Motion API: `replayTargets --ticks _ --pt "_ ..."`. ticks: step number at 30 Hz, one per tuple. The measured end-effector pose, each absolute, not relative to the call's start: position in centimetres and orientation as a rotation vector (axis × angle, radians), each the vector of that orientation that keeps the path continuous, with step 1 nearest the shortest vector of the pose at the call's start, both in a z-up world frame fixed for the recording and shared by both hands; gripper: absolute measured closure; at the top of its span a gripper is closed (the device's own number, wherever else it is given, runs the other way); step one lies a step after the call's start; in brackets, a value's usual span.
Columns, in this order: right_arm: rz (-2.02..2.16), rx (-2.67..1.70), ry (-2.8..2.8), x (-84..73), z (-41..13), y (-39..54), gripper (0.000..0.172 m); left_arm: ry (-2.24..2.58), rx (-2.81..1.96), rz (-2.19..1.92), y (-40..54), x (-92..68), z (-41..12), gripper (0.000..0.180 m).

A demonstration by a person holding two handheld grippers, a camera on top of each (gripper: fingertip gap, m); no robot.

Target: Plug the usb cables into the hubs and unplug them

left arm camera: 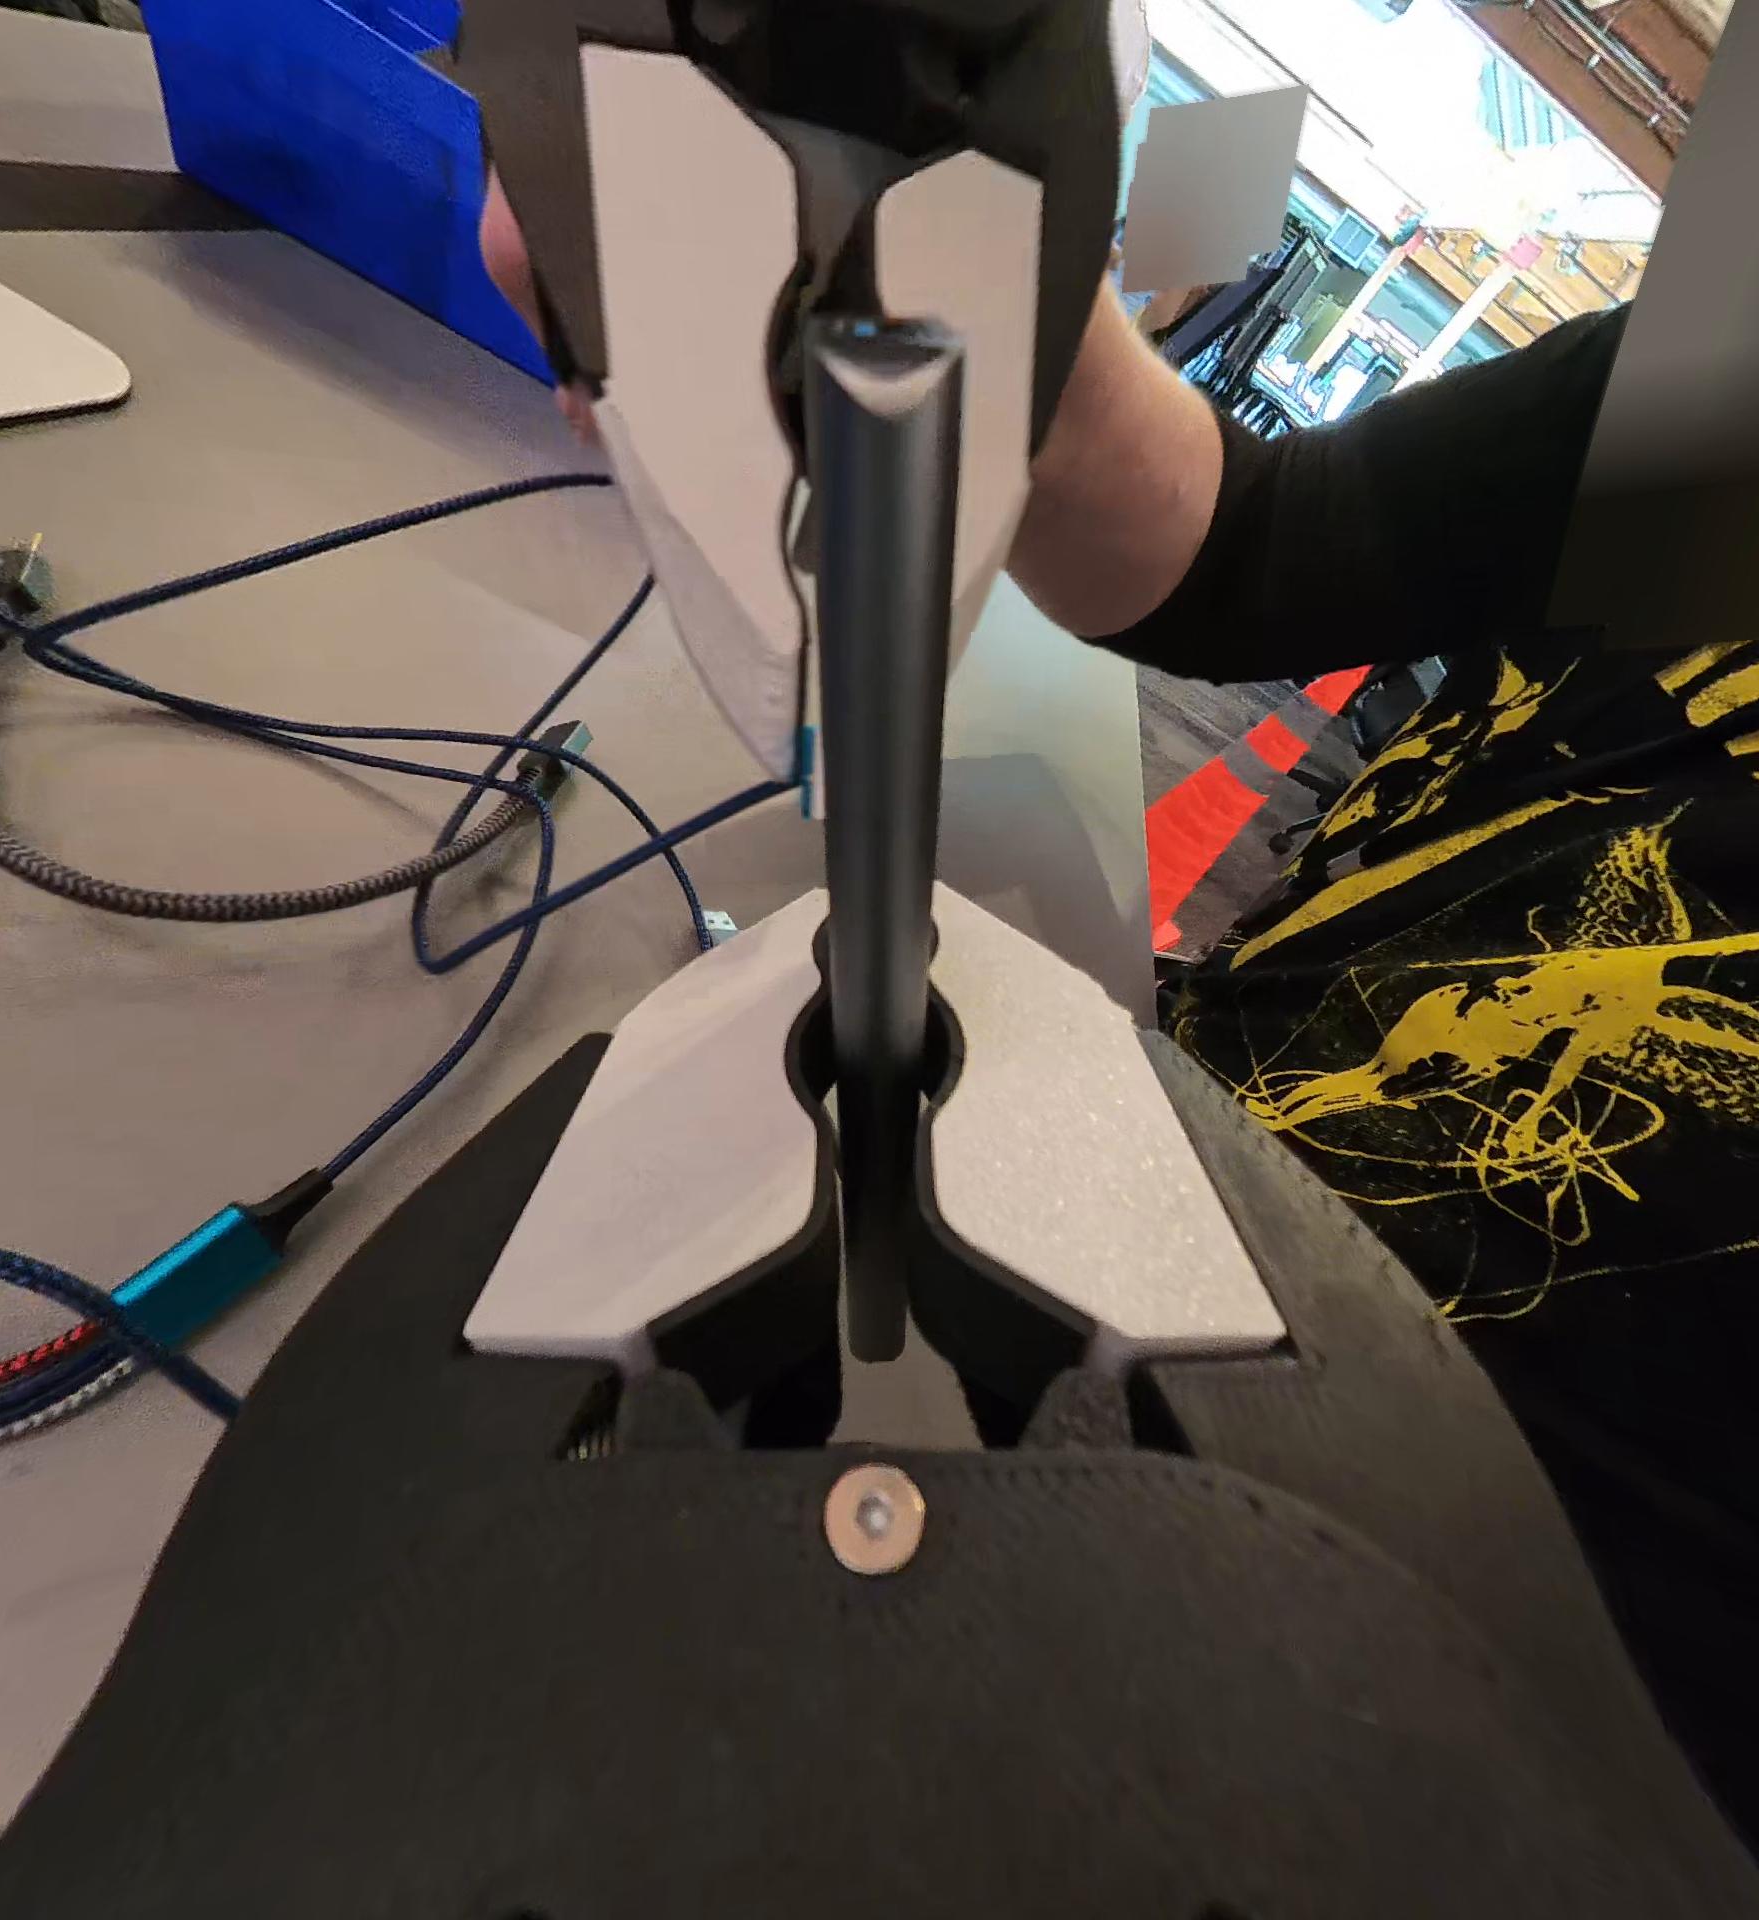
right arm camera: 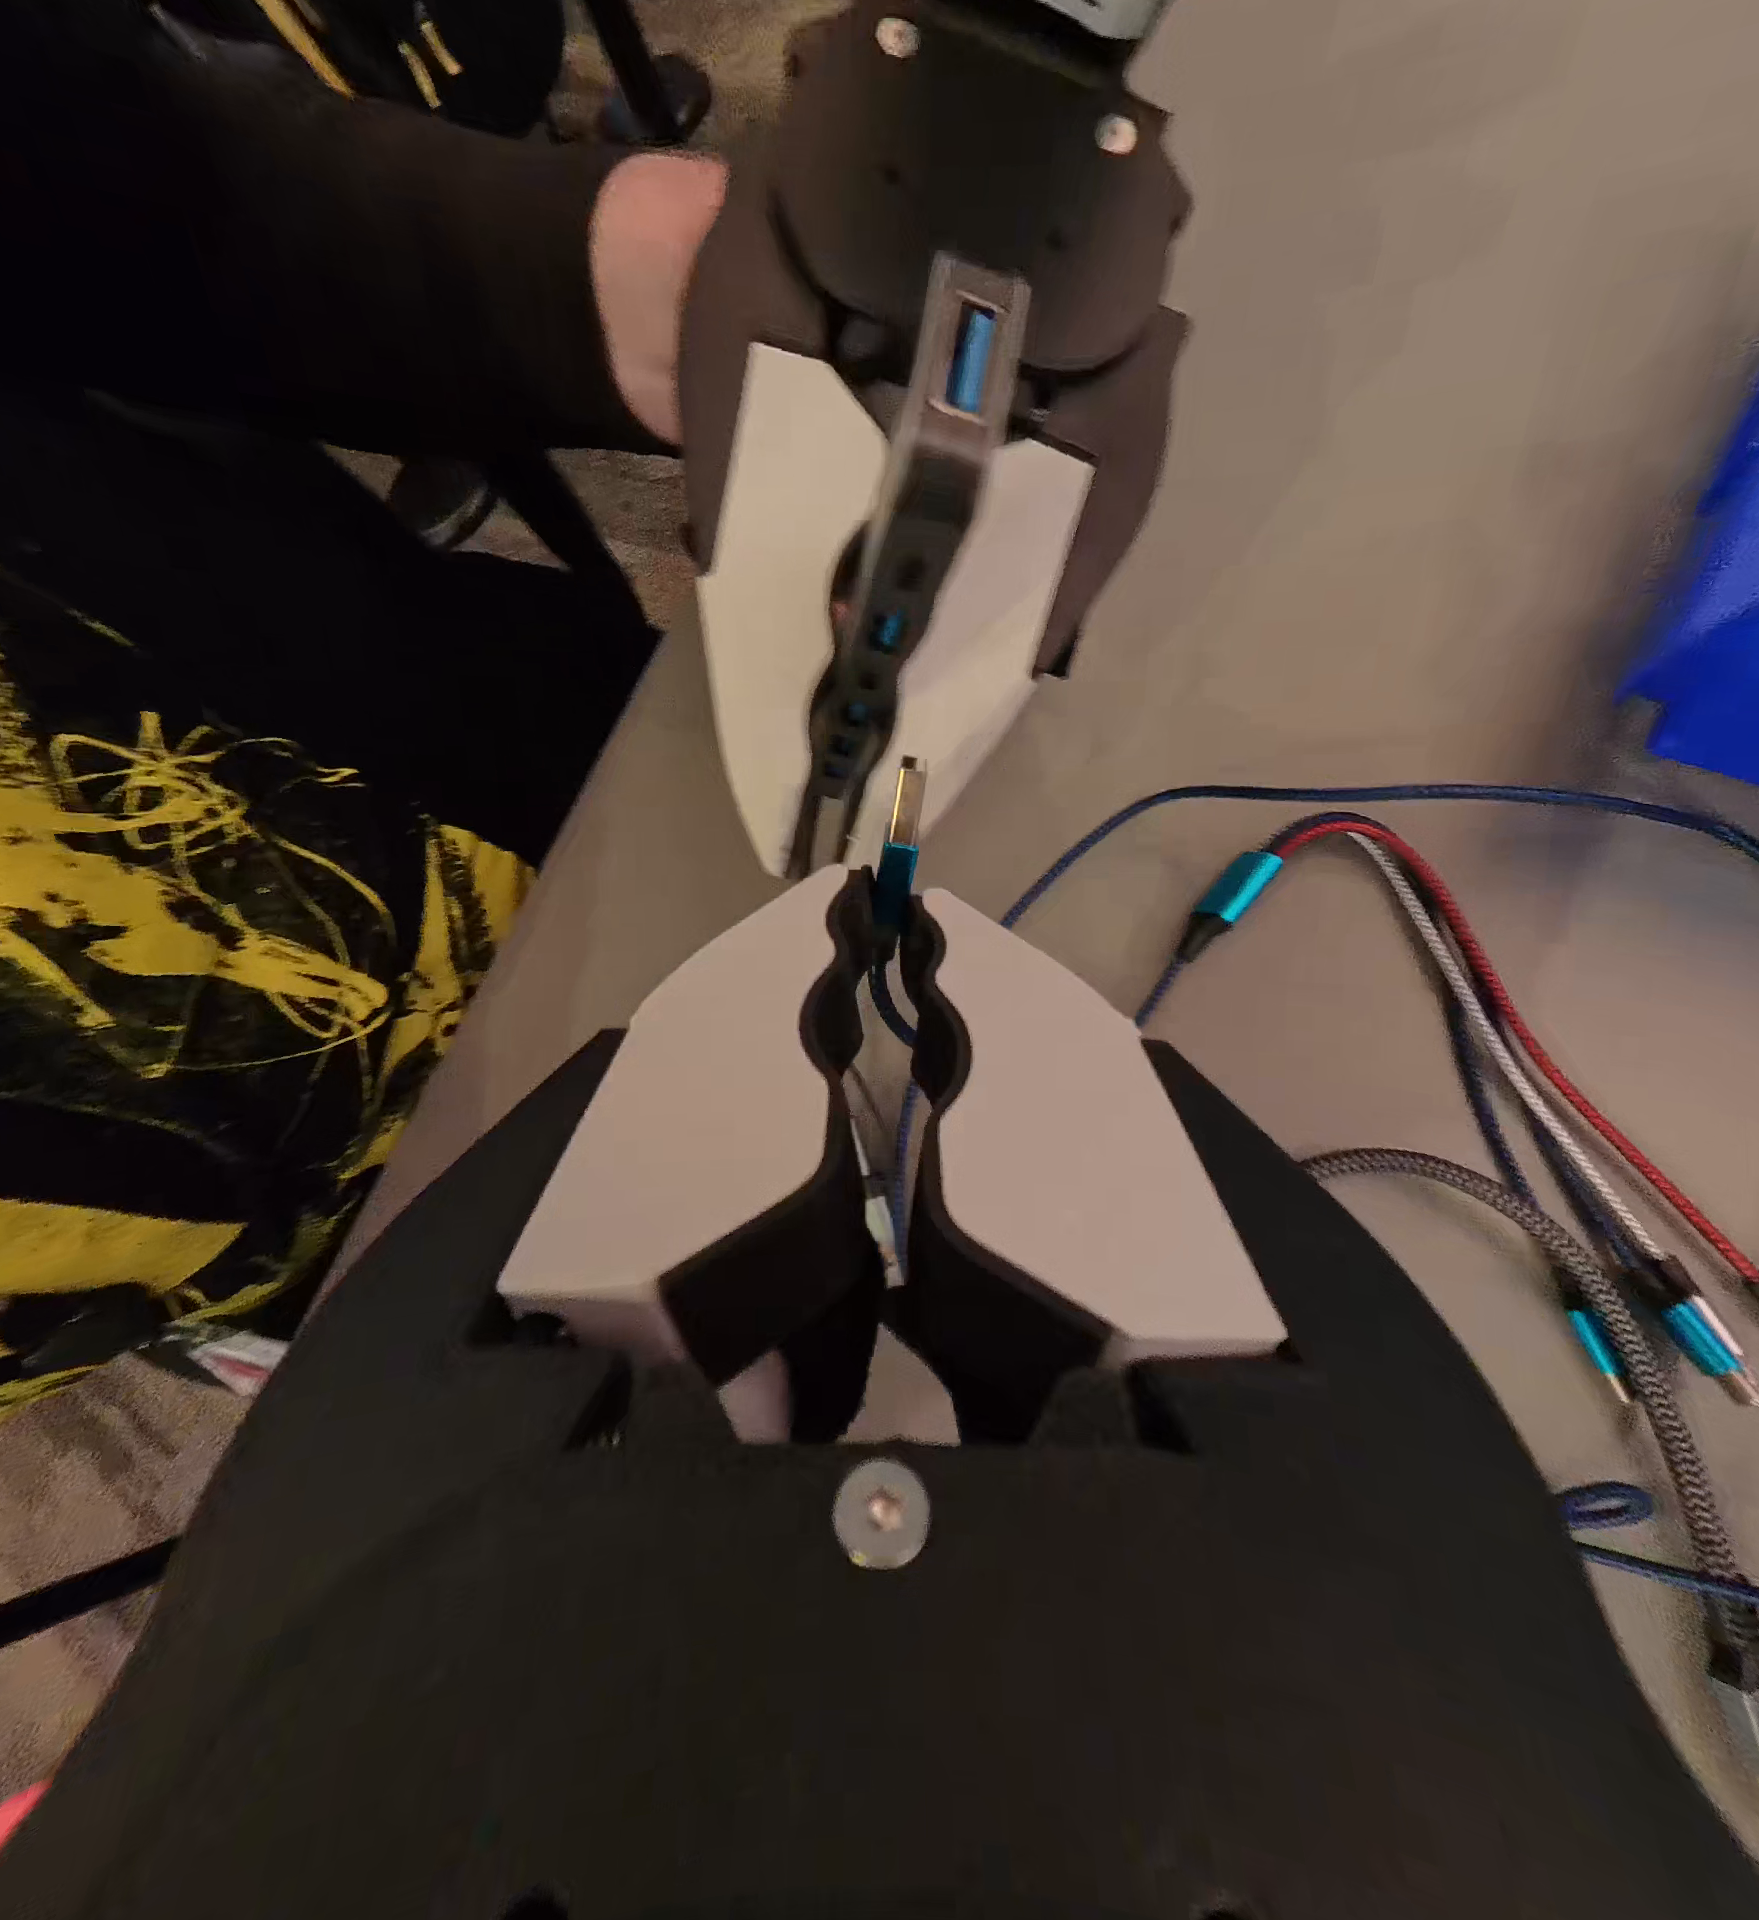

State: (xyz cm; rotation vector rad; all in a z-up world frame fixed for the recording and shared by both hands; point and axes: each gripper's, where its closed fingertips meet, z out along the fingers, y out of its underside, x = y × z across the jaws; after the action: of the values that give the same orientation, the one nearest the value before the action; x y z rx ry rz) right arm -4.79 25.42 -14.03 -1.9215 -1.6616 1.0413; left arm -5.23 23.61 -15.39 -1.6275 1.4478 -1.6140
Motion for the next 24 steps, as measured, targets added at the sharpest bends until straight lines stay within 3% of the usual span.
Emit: replayTargets --ticks 24 --pt "0.953 -2.191 -1.874 -3.5 -13.7 22.8 0.166 1.718 -1.709 -1.338 21.5 -4.3 -18.4 0.172"
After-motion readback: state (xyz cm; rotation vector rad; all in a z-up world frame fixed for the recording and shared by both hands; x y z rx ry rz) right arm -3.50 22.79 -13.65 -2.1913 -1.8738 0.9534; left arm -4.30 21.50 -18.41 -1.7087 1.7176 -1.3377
